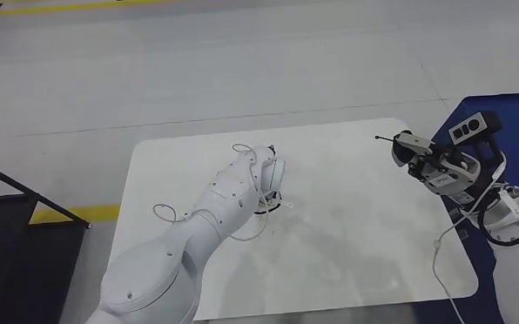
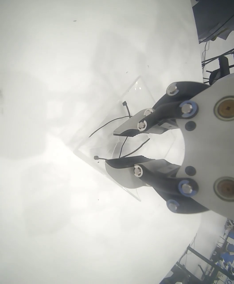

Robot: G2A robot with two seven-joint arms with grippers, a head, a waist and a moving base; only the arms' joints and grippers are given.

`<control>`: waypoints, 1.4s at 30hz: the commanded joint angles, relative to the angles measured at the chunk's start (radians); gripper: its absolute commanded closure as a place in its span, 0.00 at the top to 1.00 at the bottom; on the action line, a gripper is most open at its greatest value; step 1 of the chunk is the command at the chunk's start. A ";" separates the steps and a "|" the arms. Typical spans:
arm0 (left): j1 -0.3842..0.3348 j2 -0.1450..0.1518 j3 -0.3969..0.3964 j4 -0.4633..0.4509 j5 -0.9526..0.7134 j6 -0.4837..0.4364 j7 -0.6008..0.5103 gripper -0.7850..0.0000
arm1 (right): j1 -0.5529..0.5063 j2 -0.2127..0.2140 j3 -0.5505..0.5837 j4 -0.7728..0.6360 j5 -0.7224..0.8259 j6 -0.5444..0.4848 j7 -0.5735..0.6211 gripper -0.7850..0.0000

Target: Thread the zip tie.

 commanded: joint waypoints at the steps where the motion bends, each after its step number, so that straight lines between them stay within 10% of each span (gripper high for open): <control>1: 0.001 -0.008 -0.005 0.020 0.000 -0.011 0.000 0.20 | 0.000 0.000 0.000 0.000 0.000 0.000 0.000 0.00; 10: 0.004 -0.040 -0.028 0.082 0.004 -0.048 0.010 0.00 | 0.000 0.000 0.000 0.000 0.000 0.000 0.000 0.00; 42: 0.019 -0.084 -0.025 0.061 0.237 0.079 0.001 0.01 | 0.000 0.000 0.000 0.000 0.000 0.000 0.000 0.00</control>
